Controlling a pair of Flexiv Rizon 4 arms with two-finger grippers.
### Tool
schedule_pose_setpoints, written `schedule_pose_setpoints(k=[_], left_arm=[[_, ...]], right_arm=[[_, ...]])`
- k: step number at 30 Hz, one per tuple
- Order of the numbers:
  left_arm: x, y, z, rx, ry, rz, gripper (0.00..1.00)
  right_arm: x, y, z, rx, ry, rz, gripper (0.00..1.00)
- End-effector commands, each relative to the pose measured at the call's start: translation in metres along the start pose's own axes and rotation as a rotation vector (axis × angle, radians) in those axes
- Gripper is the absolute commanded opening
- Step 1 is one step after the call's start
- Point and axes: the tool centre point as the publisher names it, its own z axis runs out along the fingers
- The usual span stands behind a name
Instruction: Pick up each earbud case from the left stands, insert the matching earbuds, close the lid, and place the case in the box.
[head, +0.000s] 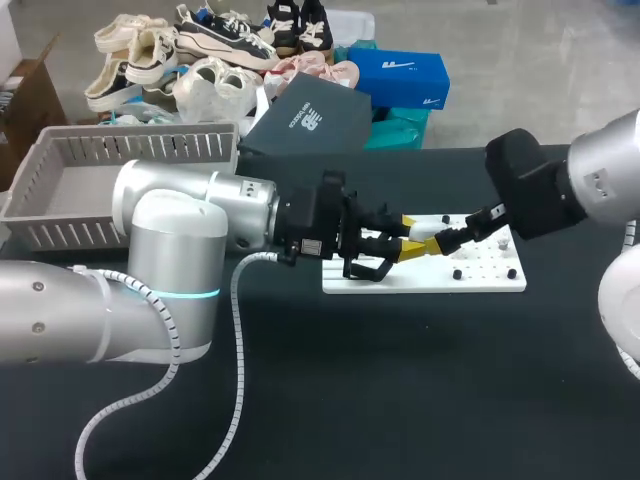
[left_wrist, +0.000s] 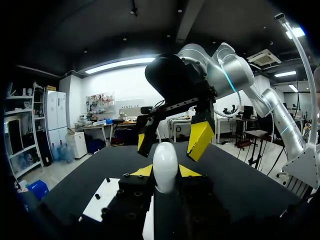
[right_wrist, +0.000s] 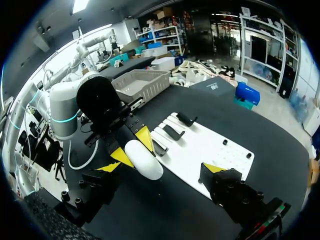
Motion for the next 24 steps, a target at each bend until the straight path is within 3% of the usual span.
schedule_pose_setpoints(k=[1, 24], left_arm=[[0.0009, 0.0010, 0.0004, 0.001, -0.003, 0.001, 0.00], [0.0009, 0.0010, 0.0004, 0.001, -0.003, 0.001, 0.00]], right_arm=[[-0.0006, -0.0015, -0.0006, 0.006, 0.001, 0.006, 1.00], [-0.0007, -0.0060, 0.0019, 0.022, 0.010, 0.011, 1.00]])
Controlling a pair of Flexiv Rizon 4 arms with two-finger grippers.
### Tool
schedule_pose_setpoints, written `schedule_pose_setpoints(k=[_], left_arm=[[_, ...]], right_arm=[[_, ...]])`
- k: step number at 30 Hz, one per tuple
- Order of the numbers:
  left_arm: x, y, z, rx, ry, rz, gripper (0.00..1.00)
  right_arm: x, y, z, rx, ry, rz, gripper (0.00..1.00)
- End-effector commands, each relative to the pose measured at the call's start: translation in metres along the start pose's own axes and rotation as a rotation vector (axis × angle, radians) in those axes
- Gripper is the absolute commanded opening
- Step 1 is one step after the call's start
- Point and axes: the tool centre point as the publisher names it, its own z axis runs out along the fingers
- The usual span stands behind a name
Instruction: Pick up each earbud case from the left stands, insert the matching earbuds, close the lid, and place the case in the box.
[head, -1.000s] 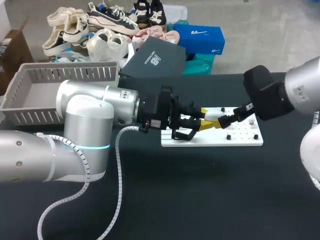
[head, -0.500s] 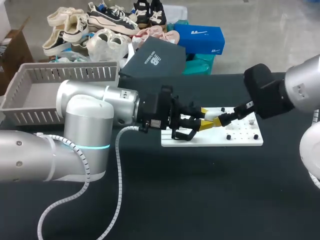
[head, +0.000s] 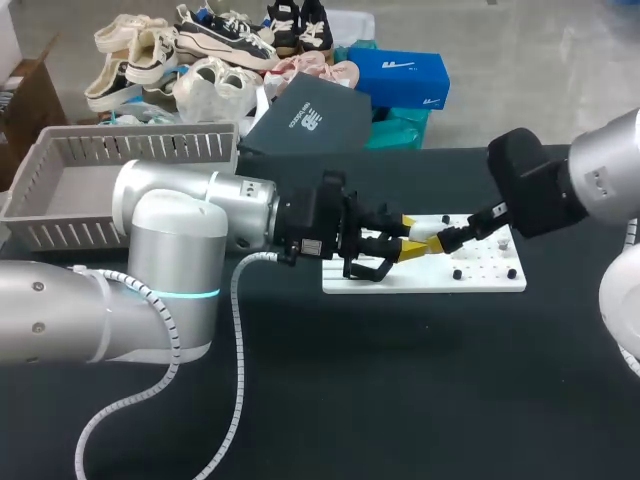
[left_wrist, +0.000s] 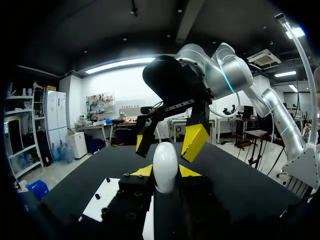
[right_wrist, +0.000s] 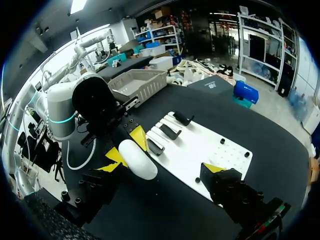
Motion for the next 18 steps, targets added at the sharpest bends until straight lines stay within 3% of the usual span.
schedule_pose_setpoints(k=[1, 18], left_arm=[[0.0009, 0.0010, 0.0003, 0.001, -0.003, 0.001, 0.00], [0.0009, 0.0010, 0.0003, 0.001, -0.003, 0.001, 0.00]], right_arm=[[-0.0012, 0.0000, 0.0009, 0.012, 0.005, 0.003, 1.00], [-0.0035, -0.0022, 0.0025, 0.023, 0.005, 0.007, 1.00]])
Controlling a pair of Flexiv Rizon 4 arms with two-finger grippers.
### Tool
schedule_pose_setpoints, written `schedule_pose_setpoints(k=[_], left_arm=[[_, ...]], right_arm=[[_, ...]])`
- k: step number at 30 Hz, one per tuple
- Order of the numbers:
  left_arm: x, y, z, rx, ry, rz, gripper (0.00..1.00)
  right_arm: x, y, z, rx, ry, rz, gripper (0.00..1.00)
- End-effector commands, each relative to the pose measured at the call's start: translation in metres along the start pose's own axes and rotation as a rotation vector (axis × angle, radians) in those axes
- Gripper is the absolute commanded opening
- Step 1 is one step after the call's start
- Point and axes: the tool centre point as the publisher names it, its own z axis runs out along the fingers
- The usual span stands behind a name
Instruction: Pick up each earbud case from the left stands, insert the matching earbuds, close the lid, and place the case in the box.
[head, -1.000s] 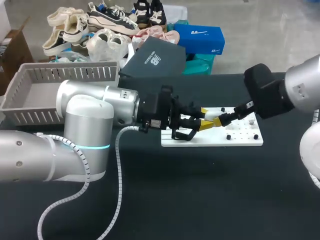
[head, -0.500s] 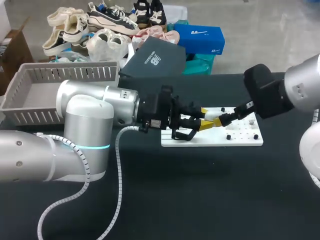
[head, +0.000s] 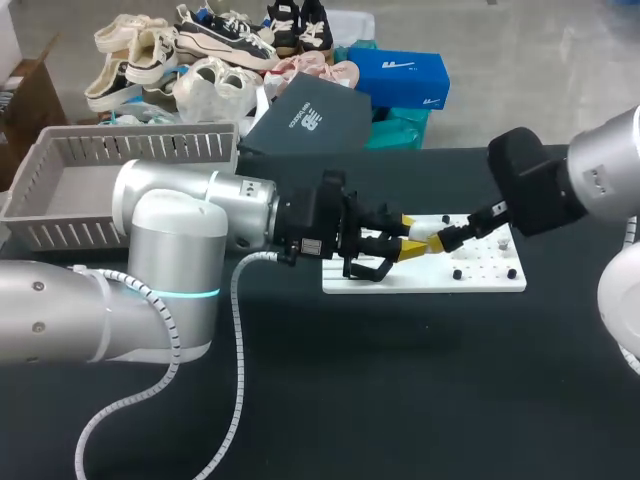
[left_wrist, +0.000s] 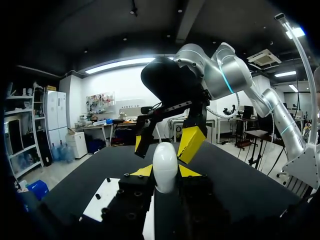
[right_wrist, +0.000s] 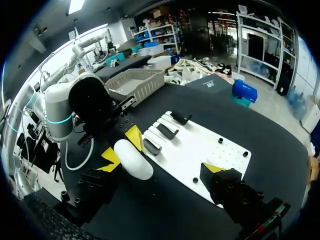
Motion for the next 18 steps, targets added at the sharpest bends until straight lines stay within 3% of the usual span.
schedule_pose_setpoints(k=[1, 18], left_arm=[[0.001, 0.000, 0.001, 0.002, -0.003, 0.001, 0.00], [0.001, 0.000, 0.001, 0.002, -0.003, 0.001, 0.00]], right_arm=[[-0.003, 0.002, 0.000, 0.015, -0.001, 0.001, 1.00], [-0.021, -0.001, -0.006, 0.046, -0.028, -0.019, 1.00]])
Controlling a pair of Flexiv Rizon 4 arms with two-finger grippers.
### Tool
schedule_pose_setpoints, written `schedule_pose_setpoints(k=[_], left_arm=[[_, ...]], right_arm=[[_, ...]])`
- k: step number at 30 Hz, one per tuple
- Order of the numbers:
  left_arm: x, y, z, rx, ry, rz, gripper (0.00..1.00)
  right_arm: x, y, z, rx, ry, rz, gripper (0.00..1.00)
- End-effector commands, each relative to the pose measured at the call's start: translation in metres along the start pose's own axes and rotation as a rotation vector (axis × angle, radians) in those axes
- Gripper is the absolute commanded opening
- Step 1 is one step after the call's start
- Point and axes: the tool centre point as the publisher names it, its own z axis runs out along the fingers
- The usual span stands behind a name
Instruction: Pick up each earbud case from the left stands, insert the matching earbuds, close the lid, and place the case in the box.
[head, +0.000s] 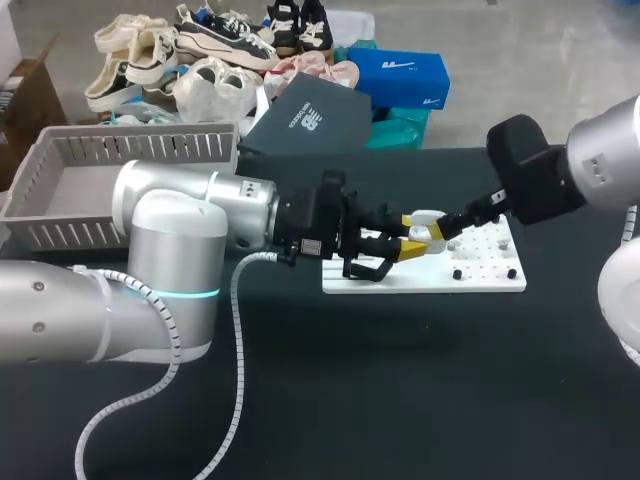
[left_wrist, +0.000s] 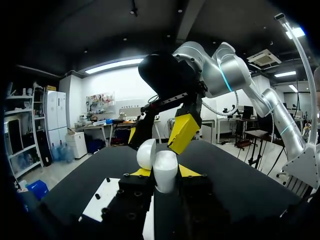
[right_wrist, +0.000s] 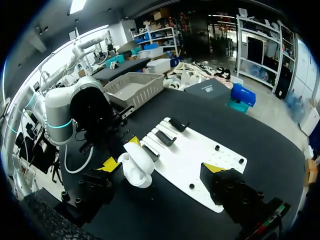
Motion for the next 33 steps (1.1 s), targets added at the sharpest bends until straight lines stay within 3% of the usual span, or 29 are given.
schedule_pose_setpoints(k=[1, 8, 15, 23, 27, 33], left_arm=[[0.000, 0.001, 0.000, 0.000, -0.001, 0.001, 0.00], [0.000, 0.001, 0.000, 0.000, -0.001, 0.001, 0.00], [0.000, 0.001, 0.000, 0.000, -0.001, 0.001, 0.00], [0.000, 0.001, 0.000, 0.000, -0.001, 0.001, 0.00], [0.000, 0.001, 0.000, 0.000, -0.001, 0.001, 0.00], [0.000, 0.001, 0.000, 0.000, -0.001, 0.001, 0.00]], right_arm=[[-0.006, 0.001, -0.001, 0.032, -0.008, -0.006, 1.00], [-0.014, -0.016, -0.018, 0.114, -0.029, -0.030, 1.00], [-0.004, -0.054, -0.035, 0.320, 0.000, -0.049, 1.00], [0.022, -0.097, -0.027, 0.554, 0.139, -0.083, 1.00], [0.034, -0.112, -0.013, 0.605, 0.260, -0.056, 1.00], [0.040, -0.125, 0.005, 0.631, 0.359, -0.033, 1.00]])
